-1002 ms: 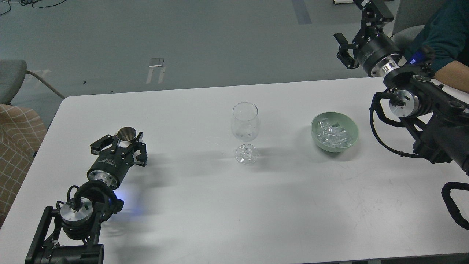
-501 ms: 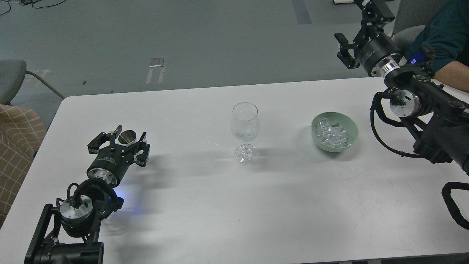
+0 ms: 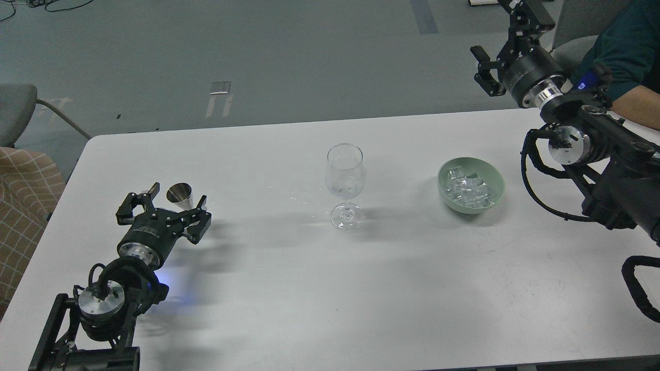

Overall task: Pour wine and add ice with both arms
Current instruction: 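Lower the jigger and set it upright on the table, then open the left gripper and pull it back from the jigger, then reach the right gripper down into the green bowl of ice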

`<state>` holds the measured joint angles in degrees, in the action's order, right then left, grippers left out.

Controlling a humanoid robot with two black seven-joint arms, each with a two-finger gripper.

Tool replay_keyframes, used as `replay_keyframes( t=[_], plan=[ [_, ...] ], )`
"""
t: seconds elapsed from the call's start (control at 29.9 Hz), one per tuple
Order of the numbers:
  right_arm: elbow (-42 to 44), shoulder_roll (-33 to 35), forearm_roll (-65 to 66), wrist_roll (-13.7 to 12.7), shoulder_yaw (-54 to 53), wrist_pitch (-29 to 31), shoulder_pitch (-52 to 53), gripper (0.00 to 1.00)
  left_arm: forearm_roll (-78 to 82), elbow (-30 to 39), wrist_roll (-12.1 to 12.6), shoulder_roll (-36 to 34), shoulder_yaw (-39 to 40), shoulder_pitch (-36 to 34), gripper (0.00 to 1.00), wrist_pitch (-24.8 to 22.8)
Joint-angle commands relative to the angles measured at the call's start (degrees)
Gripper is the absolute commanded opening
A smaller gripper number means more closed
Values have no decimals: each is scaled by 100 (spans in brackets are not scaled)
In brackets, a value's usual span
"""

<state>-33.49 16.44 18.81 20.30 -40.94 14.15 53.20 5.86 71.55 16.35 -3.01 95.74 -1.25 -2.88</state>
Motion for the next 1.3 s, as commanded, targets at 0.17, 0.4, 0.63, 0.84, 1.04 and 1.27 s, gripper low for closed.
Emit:
replay_keyframes(
  t=[0.17, 0.4, 0.63, 0.84, 1.04, 1.27],
  plan=[
    [1, 44, 0, 0, -1, 0, 6, 100, -23, 70, 272, -297, 295, 809, 98, -1029],
    [-270, 307, 34, 0, 7, 0, -11, 100, 38, -18, 300, -568, 1112, 1038, 98, -1987],
    [-1237, 1088, 1246, 9, 244, -228, -108, 100, 65, -18, 281, -1764, 1263, 784, 98, -2208],
    [-2643, 2284, 2441, 27, 763, -562, -415, 100, 521, -290, 273, -2301, 1202, -287, 98, -2129],
    [-3655, 3163, 4471, 53, 860, -1045, -995, 100, 1567, -914, 150, -2266, 904, -1570, 98, -2129],
    [-3840, 3375, 6956, 97, 860, -1722, -1654, 100, 2340, -1328, -561, -2310, -229, -2651, 98, -2129]
  ],
)
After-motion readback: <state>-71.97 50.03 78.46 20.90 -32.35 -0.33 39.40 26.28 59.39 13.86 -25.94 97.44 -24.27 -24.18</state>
